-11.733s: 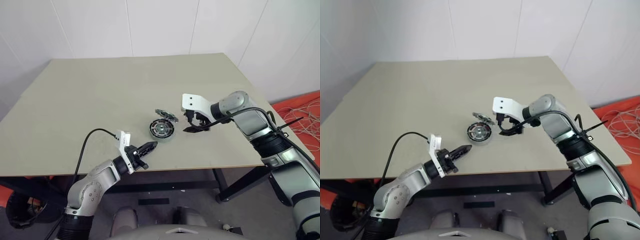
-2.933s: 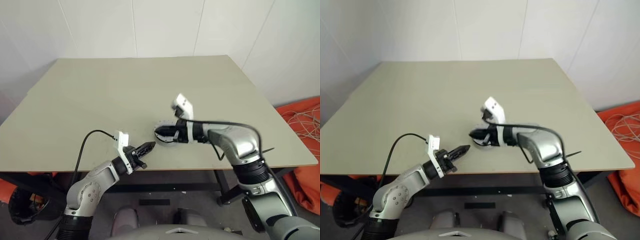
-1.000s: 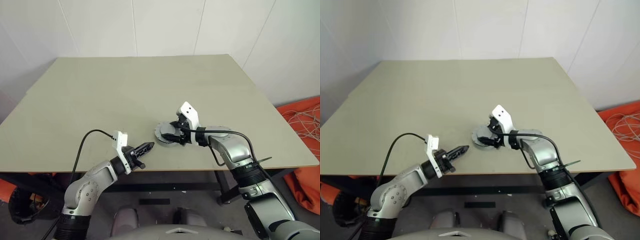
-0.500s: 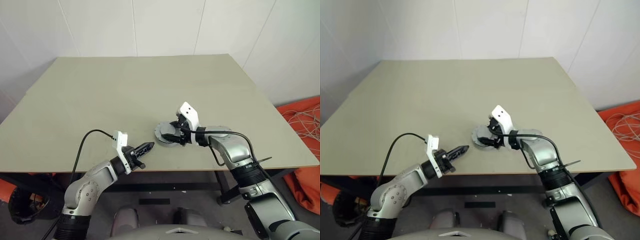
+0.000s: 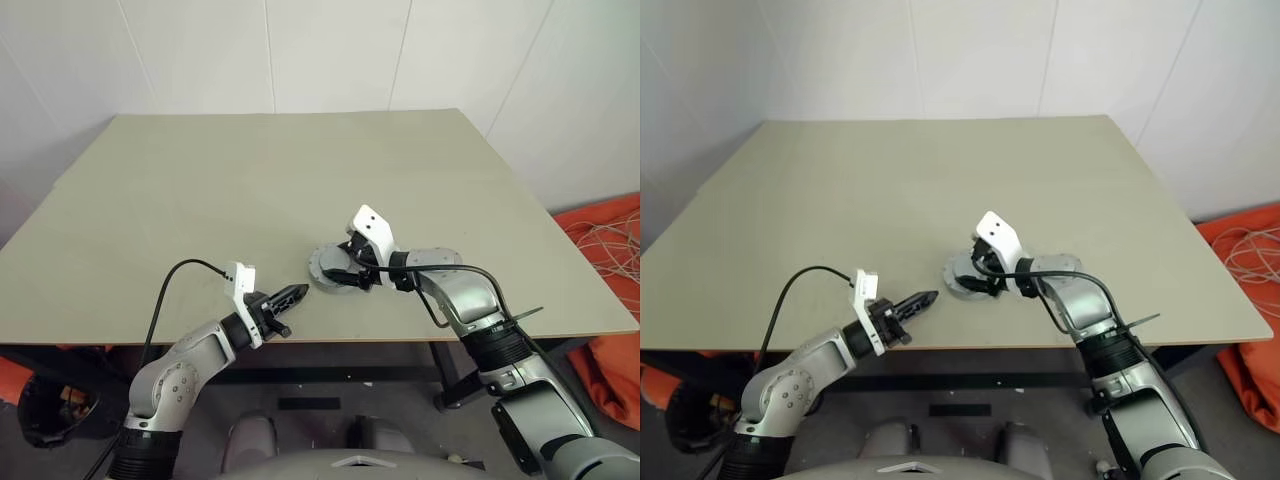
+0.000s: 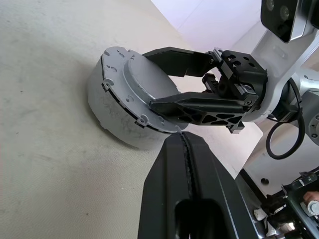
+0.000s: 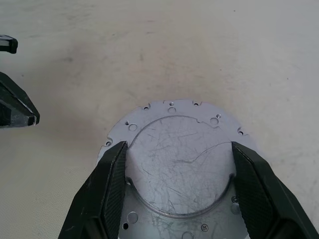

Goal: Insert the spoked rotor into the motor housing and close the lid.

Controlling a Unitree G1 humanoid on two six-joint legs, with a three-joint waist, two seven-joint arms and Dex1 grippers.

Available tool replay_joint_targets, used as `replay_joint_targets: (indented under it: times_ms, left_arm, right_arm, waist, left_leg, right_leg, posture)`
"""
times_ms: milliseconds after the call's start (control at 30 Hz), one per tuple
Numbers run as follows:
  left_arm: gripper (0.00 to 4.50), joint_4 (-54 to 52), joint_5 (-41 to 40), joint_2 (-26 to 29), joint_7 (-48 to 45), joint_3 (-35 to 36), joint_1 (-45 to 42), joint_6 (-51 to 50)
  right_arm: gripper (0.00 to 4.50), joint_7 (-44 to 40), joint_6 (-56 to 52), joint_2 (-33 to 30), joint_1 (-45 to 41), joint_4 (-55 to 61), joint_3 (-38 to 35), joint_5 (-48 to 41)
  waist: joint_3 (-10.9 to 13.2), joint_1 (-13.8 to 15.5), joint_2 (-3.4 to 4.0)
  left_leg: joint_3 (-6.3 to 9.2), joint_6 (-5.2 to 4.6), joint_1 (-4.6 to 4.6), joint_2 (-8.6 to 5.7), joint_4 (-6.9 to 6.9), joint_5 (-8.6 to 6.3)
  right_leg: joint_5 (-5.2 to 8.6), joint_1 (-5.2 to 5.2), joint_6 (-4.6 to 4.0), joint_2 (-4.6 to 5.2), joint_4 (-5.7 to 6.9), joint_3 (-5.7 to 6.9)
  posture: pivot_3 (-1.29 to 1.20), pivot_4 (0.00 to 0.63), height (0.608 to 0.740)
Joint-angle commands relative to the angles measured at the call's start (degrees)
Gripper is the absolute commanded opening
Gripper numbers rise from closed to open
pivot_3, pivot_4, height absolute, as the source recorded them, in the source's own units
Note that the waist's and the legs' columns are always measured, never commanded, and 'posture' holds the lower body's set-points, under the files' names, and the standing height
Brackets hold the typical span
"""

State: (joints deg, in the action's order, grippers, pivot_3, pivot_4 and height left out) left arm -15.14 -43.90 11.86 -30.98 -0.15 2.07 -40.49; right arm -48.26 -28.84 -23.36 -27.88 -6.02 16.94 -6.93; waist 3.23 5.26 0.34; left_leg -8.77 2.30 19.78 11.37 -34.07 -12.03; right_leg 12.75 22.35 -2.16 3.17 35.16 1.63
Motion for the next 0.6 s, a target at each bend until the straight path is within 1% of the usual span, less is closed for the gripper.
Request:
replay_joint_targets:
  times_ms: [33,333,600]
  left_arm:
    - [0.0,-2.22,-0.85,-0.13,-0.29,0.5,-0.58,0.52]
    - [0.0,-2.28,-0.86,-0.26,-0.24,0.5,-0.4,0.59]
    - [0.0,-2.37,-0.87,-0.12,-0.36,0.55,-0.29,0.52]
  right_arm:
    - [3.11,-0.22,-1.45,-1.54,-0.39,0.31,1.64,2.31]
    - [3.11,1.19,-4.23,-0.85,-0.34,0.7,1.23,1.25]
    - [3.11,-0.85,-5.34,-1.69,0.11,-1.39,0.94,0.19]
  waist:
    - [0.0,0.04,0.0]
    - [-0.01,0.04,0.01]
    - [-0.01,0.08,0.02]
  left_leg:
    - [0.0,-0.01,0.0,0.0,0.0,0.0]
    - [0.01,-0.04,-0.04,0.0,0.01,-0.03]
    - [0.01,-0.06,-0.1,-0.01,0.01,-0.04]
  right_leg:
    - [0.0,-0.01,0.0,0.0,-0.01,0.0]
    - [0.0,-0.07,0.0,0.0,-0.07,0.0]
    - [0.0,-0.14,0.01,0.01,-0.14,0.0]
  posture:
    - [0.0,0.0,0.74]
    - [0.0,0.0,0.74]
    - [0.0,0.0,0.74]
